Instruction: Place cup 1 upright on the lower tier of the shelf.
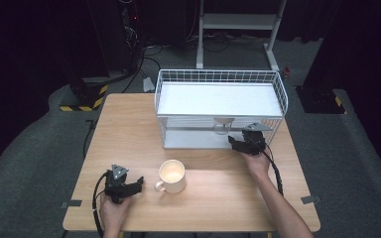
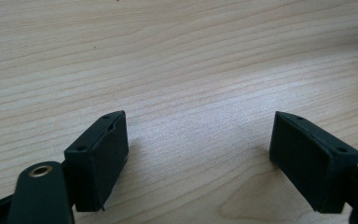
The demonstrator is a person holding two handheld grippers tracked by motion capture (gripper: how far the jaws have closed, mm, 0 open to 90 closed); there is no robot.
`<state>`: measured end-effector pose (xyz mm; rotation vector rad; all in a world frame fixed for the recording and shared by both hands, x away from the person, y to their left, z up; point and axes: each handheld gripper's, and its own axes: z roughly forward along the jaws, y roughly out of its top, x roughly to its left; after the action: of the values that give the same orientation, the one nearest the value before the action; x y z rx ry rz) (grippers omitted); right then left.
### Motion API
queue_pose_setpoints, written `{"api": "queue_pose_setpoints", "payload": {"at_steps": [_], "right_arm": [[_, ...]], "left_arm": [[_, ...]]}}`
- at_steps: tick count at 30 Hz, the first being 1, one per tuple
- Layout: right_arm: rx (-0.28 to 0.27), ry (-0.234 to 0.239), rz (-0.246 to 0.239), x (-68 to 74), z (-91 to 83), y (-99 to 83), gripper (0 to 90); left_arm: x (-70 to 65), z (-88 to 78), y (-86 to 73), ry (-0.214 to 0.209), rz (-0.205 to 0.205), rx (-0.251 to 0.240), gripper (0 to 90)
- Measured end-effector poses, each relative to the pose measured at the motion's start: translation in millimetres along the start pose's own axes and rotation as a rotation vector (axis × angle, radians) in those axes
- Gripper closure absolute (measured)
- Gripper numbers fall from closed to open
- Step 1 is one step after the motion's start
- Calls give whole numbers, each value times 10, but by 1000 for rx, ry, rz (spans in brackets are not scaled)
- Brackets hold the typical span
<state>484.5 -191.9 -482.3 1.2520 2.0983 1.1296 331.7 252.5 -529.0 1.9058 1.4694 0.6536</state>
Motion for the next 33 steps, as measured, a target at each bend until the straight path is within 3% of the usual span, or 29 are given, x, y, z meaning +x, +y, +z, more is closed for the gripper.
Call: {"api": "queue_pose_setpoints", "payload": {"at_steps": [11, 18, 33], "right_arm": [[-38, 17, 12, -8, -175, -50, 327], [-54, 33, 45, -24, -281, -75, 326], [-74, 49, 53, -54, -518, -172, 324]], "left_arm": [[0, 0, 0, 0, 1, 0, 196], [0, 0, 0, 0, 1, 0, 196], [0, 0, 0, 0, 1, 0, 196]]}}
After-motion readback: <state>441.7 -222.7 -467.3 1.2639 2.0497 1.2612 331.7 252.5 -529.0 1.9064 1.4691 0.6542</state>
